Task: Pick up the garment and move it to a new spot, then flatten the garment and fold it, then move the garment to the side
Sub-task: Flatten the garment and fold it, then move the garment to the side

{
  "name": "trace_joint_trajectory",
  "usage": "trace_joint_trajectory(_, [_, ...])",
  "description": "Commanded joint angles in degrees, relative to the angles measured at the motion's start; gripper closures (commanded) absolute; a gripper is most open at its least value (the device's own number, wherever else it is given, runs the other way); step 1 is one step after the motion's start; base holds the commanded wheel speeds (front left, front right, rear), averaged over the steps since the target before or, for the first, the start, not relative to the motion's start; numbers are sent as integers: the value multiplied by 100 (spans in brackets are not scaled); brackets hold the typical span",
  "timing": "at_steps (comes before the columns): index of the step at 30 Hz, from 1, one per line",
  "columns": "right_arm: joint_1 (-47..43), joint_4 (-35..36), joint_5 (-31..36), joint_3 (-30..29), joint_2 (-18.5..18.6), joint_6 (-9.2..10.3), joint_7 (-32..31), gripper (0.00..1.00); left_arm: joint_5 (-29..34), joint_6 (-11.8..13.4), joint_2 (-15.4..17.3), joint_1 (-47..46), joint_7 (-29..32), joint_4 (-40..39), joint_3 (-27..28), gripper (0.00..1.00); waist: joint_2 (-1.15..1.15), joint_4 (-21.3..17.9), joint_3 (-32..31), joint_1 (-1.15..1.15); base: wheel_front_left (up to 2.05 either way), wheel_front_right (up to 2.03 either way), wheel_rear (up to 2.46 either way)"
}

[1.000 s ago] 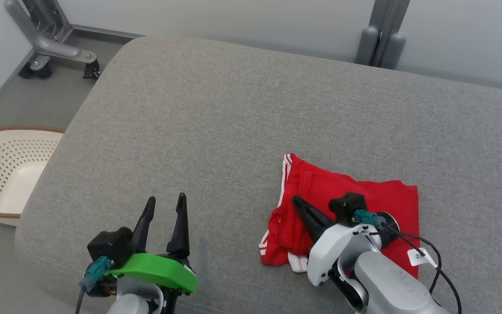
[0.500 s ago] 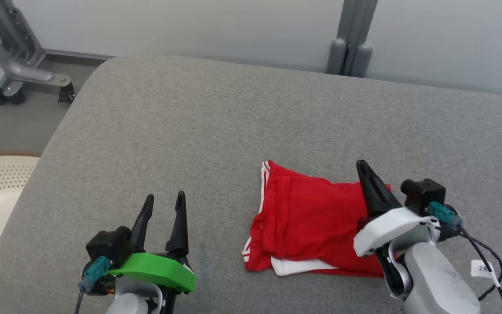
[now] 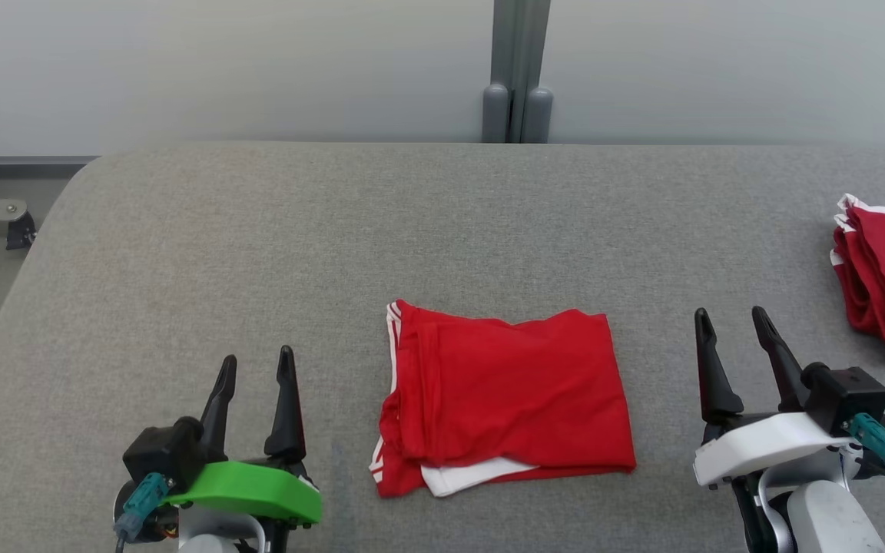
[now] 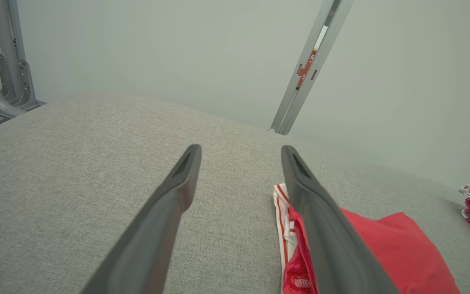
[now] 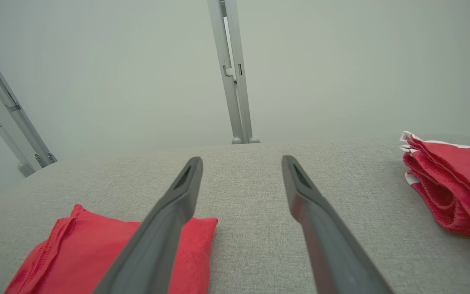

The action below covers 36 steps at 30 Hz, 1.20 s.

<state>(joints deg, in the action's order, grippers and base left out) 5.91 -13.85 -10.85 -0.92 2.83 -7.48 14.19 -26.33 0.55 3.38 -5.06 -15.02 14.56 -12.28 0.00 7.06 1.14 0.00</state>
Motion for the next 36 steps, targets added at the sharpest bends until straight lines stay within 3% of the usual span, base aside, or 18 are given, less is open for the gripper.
trace_joint_trajectory(1, [-121, 84, -2, -39, 13, -1, -27, 0, 89, -21, -3, 96, -17, -1, 69, 0, 0, -147, -37, 0, 0, 0, 0])
trace_joint_trajectory(15, [-486, 337, -136, -169, 13, -1, -62, 0, 383, -146, -44, 214, -17, 50, 279, 0, 0, -182, -31, 0, 0, 0, 0])
trace_joint_trajectory(23, [-440, 294, -77, -120, 13, -1, -151, 0, 330, -96, -45, 169, -17, 7, 215, 0, 0, -106, 1, 0, 0, 0, 0])
trace_joint_trajectory(29, [-295, 168, -53, -102, 15, -1, -492, 0, 316, -71, -44, 86, -17, -36, 155, 0, 0, 87, 128, 0, 0, 0, 0])
trace_joint_trajectory(36, [-57, -272, -253, 25, 13, -1, -1170, 0, 230, -36, -42, -28, -17, -82, 49, 0, 0, 589, 333, 0, 0, 0, 0])
